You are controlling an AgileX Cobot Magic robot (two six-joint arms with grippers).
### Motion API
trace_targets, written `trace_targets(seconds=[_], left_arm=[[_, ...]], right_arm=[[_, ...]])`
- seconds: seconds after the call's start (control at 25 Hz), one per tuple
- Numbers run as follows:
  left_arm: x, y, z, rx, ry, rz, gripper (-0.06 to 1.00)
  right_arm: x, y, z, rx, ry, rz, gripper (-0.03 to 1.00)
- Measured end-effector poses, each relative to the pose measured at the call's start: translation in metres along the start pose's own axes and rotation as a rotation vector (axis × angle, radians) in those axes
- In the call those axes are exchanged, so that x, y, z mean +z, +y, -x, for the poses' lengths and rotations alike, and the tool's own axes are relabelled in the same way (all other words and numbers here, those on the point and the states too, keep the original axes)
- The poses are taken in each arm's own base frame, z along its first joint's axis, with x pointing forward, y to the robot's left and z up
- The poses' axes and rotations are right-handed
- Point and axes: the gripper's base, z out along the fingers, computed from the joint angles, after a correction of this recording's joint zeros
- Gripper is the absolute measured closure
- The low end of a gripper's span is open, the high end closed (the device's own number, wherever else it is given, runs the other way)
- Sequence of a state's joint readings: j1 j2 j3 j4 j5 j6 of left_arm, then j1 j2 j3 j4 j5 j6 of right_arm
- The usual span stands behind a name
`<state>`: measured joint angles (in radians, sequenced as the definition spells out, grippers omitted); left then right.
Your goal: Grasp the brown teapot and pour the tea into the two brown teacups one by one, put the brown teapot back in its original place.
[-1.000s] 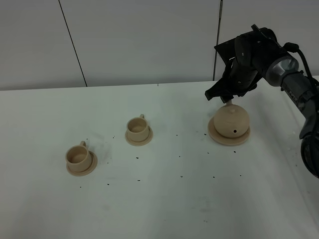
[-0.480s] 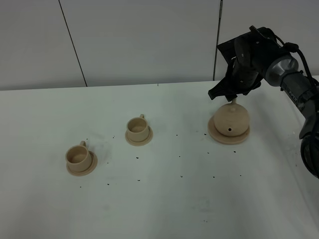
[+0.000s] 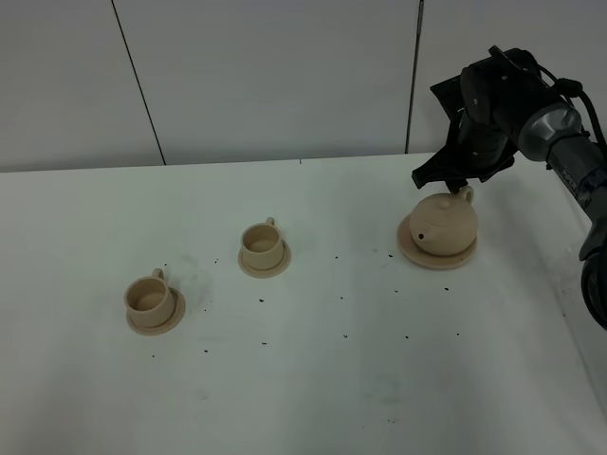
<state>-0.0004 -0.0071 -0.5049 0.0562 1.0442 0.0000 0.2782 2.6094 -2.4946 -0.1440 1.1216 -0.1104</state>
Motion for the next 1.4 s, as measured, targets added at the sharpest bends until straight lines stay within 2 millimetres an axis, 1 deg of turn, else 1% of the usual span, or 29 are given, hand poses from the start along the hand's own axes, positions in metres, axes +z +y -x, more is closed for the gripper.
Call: trace_targets(seconds=[0.6, 0.76, 1.04, 1.4], left_arm=[[0.0000, 0.0000, 0.0000, 0.000, 0.000, 0.000, 0.70], [0.0000, 0.0000, 0.0000, 0.000, 0.000, 0.000, 0.70], [0.0000, 0.0000, 0.0000, 0.000, 0.000, 0.000, 0.70], [0.0000, 0.0000, 0.0000, 0.000, 0.000, 0.000, 0.70]], right_arm=[[0.0001, -0.0010, -0.0018, 0.014, 0.019, -0.005, 0.56], [-0.0034, -0.0021, -0.0024, 0.016, 0.030, -0.006, 0.56], [-0.0034, -0.0023, -0.0028, 0.016, 0.036, -0.009, 0.56], [-0.0037, -0.0048, -0.0055, 0.010, 0.065, -0.036, 0.56]])
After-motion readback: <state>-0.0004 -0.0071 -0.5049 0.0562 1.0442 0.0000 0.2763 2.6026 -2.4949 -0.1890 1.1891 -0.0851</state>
